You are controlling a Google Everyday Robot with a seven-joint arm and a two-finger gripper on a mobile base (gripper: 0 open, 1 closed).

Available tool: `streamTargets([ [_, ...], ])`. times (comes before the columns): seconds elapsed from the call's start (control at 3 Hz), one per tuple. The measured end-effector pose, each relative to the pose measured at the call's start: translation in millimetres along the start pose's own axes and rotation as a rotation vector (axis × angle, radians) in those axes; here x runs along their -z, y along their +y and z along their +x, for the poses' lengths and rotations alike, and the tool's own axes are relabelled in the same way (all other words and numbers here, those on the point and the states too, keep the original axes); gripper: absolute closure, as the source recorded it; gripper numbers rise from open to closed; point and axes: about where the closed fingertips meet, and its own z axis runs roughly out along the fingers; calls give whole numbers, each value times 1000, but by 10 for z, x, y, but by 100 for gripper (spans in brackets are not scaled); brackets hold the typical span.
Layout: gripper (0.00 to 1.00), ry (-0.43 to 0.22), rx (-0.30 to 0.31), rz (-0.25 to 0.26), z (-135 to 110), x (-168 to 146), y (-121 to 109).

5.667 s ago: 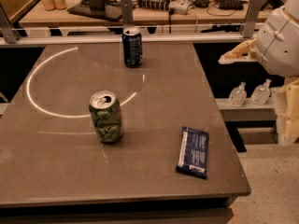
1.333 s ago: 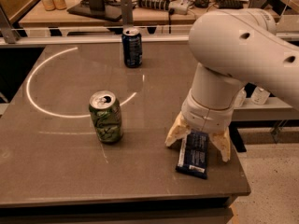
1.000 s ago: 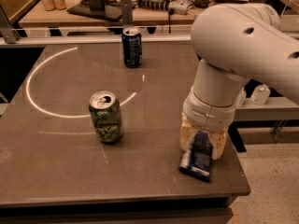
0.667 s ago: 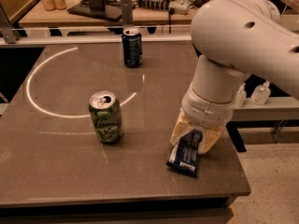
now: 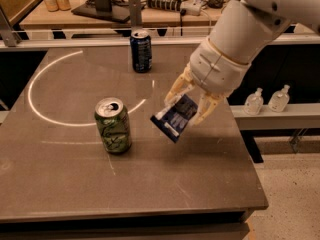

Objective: Move rxbar blueberry near pepsi can

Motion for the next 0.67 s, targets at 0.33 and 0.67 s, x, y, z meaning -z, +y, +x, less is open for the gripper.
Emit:
streamTargets([
  [0.33, 100, -21, -113, 229, 276, 198, -437],
  [0.67, 100, -21, -104, 202, 240, 175, -384],
])
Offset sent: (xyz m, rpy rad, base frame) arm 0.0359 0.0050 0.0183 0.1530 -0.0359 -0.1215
